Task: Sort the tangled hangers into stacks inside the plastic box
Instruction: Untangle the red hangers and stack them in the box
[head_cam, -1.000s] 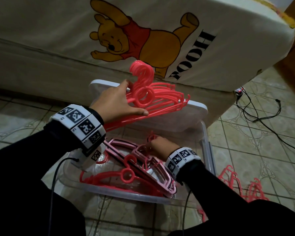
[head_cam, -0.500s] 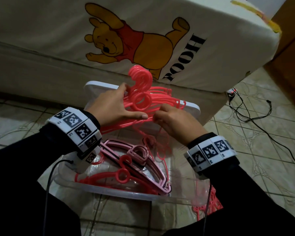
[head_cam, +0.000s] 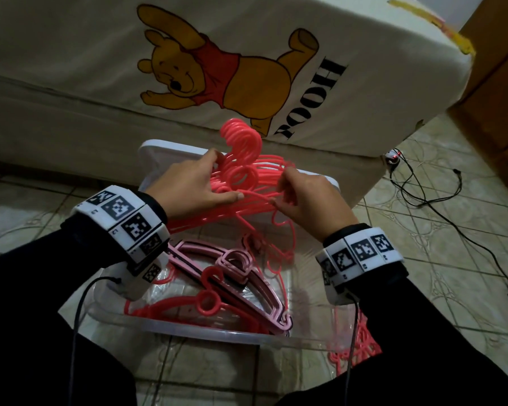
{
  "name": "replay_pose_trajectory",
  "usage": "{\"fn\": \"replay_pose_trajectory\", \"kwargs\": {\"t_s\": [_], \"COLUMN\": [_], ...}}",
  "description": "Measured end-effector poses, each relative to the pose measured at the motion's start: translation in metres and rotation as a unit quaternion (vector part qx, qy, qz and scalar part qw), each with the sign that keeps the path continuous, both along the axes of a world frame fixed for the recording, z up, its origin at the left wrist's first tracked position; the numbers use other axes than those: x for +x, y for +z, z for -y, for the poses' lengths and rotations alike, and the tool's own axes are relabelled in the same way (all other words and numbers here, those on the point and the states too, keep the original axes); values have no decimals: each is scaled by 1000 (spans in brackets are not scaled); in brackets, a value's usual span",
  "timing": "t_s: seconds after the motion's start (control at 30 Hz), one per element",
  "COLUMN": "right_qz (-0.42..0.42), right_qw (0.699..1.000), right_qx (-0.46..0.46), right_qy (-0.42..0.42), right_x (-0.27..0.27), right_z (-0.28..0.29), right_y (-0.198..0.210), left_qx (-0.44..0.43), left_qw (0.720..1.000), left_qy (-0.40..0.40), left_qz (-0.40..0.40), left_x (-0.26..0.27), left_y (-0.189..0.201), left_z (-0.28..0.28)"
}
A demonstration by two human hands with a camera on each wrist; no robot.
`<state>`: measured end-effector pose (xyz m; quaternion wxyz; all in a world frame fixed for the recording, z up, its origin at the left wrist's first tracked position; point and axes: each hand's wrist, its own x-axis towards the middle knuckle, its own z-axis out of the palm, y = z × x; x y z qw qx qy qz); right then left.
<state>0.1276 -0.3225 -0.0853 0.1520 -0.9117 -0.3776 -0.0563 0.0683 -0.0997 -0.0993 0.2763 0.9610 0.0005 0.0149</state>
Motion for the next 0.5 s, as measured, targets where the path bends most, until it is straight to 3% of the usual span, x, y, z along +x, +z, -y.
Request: {"fn": "replay_pose_trajectory", "kwargs": {"t_s": [0.1,0.2,0.3,0.4,0.5], "right_qz": [20,-76,-173,-182,-186], "right_qw": [993,973,966,965,967], "right_qx": [-88,-148,-59,26,27], "right_qy": [-79,-160,-185,-186,-172], "right_x": [7,15,19,20,22], "right_z": [12,19,17,12,14], "right_y": [-8,-24,-34,-38,-36], "left_qx": [-9,-38,-52,-55,-52], "left_qw": [1000,997,995,995,995], "left_qy": [15,37,50,56,62], "left_qz": [24,58,73,69,53], "left_x": [2,2,3,2,2], "left_y": [2,6,8,6,10], "left_z": [-5,-10,-13,-15,-19]}}
